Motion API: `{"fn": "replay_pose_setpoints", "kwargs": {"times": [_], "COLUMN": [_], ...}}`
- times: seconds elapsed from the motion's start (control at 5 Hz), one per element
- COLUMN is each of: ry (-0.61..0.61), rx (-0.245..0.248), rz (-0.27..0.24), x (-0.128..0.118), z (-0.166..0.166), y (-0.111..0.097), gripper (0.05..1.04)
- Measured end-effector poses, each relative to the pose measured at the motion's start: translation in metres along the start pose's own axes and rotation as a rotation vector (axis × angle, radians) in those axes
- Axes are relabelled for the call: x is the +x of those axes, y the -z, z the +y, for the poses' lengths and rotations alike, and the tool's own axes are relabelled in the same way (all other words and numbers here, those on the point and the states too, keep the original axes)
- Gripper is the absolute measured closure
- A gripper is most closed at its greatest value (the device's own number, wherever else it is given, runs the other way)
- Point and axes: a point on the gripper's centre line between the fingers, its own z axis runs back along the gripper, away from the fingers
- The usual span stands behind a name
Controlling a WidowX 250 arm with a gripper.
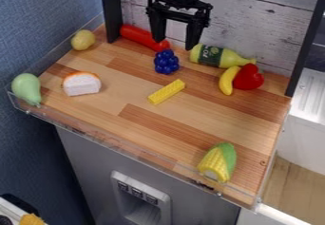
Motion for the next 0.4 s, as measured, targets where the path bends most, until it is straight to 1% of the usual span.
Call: {"fn": "replay_pose_setpoints", "kwargs": {"times": [0.2, 0.4], "ry": [-0.037, -0.129], "rx": [-0.005, -0.015], "rz": [0.007, 0.024], "x": [-0.004, -0.010], "z": [0.019, 0.063], "y": [0.004, 0.011], "gripper": [0.085, 0.085]}}
